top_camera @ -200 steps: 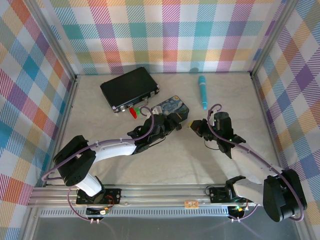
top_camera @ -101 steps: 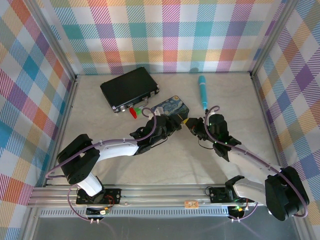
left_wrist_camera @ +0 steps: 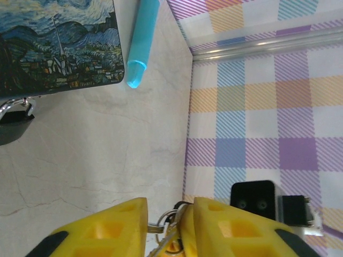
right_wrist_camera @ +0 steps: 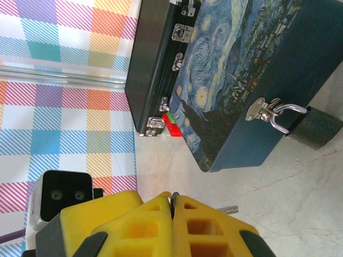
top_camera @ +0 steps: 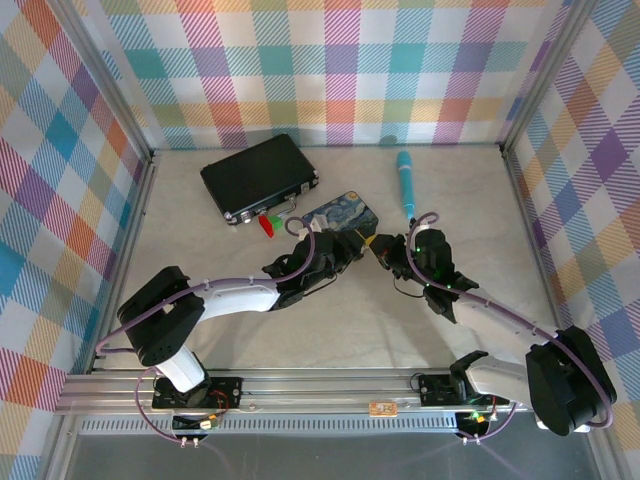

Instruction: Unlock the padlock with the key

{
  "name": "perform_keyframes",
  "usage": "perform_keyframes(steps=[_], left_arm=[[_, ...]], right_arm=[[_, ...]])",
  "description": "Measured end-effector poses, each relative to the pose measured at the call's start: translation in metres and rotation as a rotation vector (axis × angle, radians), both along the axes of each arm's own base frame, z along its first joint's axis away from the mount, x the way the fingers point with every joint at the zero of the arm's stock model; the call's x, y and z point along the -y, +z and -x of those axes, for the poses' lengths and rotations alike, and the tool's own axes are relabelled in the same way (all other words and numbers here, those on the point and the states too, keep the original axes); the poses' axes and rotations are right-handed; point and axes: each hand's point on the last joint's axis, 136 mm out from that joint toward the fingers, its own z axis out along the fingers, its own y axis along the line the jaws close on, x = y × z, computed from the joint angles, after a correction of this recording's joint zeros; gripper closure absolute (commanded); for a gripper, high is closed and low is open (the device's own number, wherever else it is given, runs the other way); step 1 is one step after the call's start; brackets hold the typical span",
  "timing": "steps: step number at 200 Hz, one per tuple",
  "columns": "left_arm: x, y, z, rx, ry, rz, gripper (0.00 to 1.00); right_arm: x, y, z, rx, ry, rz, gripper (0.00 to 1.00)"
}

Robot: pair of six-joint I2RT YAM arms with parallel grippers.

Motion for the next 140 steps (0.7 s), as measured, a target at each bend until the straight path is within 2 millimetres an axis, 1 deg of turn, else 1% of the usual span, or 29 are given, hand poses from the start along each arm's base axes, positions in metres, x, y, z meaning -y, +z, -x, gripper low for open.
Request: perform_keyframes(steps=[35,53,68,105,110,117,127,140], left_arm=[[0.001,-0.005,-0.001,-0.012,0.009,0.002,0.88],[0.001,-0.004,-0.002,-0.014,0.013,0.011,0.92],[0.001,-0.002,-0.003,-0.013,0.019,0.022,1.0],[0.001,-0.005,-0.004,-0.014,0.023,0.025,1.0],[0.001,-0.006,-0.004,-0.015,0.022,0.023,1.0],[0.001,-0.006,-0.004,-0.014,0.02,0.022,1.0],[0.002,-0.004,-0.004,-0.007,0.013,0.022,1.0],[0.001,-0.002,-0.006,0.007,-0.004,0.02,1.0]], right_arm=[[0.001,0.001,-0.002,0.004,-0.017,-0.01,1.0],[0.002,0.001,-0.003,0.004,-0.023,-0.009,1.0],[0.003,0.0,-0.003,0.003,-0.03,-0.009,1.0],[0.004,-0.003,-0.003,-0.003,-0.038,-0.006,1.0],[0.004,-0.003,-0.003,-0.003,-0.038,-0.005,0.93],[0.004,-0.004,-0.003,-0.004,-0.035,-0.001,0.8],[0.004,-0.006,-0.001,-0.005,-0.024,0.014,0.65],[0.003,-0.01,0.003,-0.005,0.003,0.049,0.53]])
